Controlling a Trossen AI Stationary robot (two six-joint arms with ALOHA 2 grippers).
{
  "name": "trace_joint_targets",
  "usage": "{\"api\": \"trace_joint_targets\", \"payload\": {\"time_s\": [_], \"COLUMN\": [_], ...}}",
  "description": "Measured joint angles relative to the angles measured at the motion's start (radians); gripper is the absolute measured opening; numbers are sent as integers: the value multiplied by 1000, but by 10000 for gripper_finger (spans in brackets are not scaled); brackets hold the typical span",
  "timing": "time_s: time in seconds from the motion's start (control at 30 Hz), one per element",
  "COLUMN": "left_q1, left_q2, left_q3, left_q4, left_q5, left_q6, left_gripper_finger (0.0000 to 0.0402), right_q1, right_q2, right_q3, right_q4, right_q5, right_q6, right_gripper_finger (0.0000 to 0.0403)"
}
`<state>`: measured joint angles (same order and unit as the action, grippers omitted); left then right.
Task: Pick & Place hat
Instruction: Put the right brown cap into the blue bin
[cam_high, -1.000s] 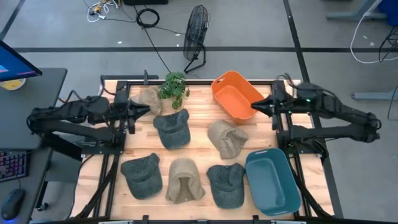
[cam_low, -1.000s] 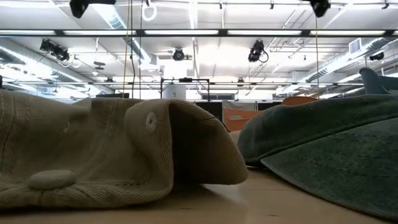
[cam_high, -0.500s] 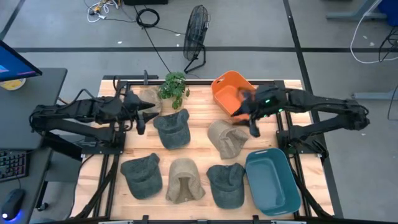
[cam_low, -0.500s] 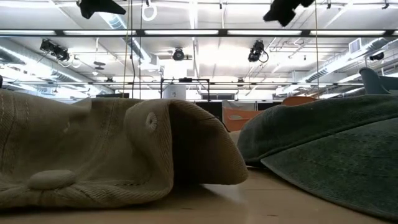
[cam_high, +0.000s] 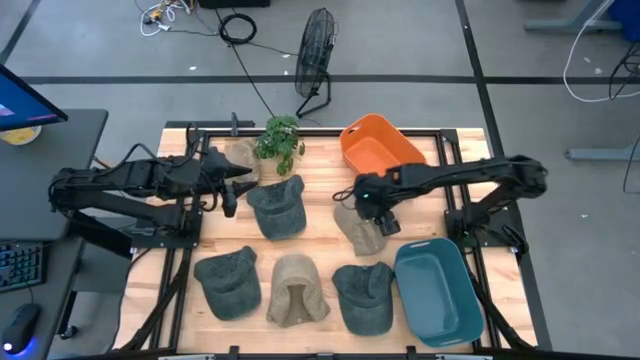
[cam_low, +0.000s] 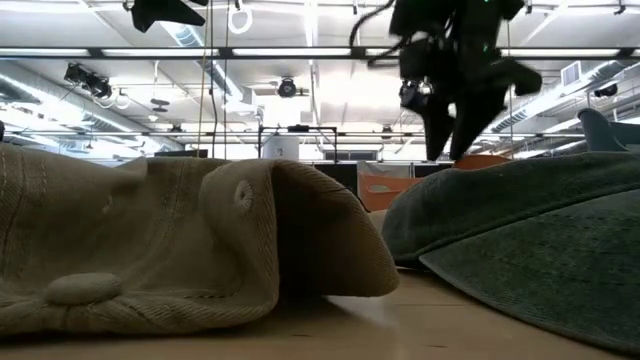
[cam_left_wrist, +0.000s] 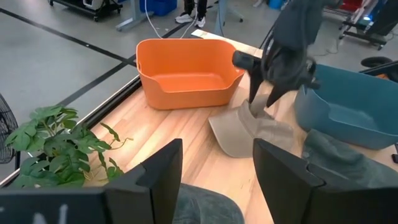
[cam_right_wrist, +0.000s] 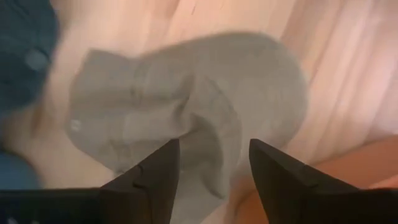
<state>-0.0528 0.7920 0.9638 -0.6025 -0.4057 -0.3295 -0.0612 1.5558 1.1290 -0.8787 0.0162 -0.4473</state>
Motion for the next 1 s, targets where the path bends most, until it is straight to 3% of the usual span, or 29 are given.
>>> {"api": "trace_joint_targets", "payload": {"time_s": [0.23,0.4,0.53,0.73,1.0], "left_q1": [0,0,0,0,0], "left_q2": [0,0,0,0,0], "left_q3": [0,0,0,0,0], "left_q4": [0,0,0,0,-1], "left_q5": [0,0,0,1,1], "left_q6": [0,0,1,2,2], "left_gripper_finger": [199,199,199,199,199], "right_q1": [0,-1,0,0,2], "right_q2": [128,183,198,183,129], "right_q3": [0,0,0,0,109], "right_q4": [35,49,55,55,-116], "right_q5": [99,107,107,111,59], "right_q6": [-32,-43,-33,-5,156], "right_gripper_finger": [199,189,142,19,10]}}
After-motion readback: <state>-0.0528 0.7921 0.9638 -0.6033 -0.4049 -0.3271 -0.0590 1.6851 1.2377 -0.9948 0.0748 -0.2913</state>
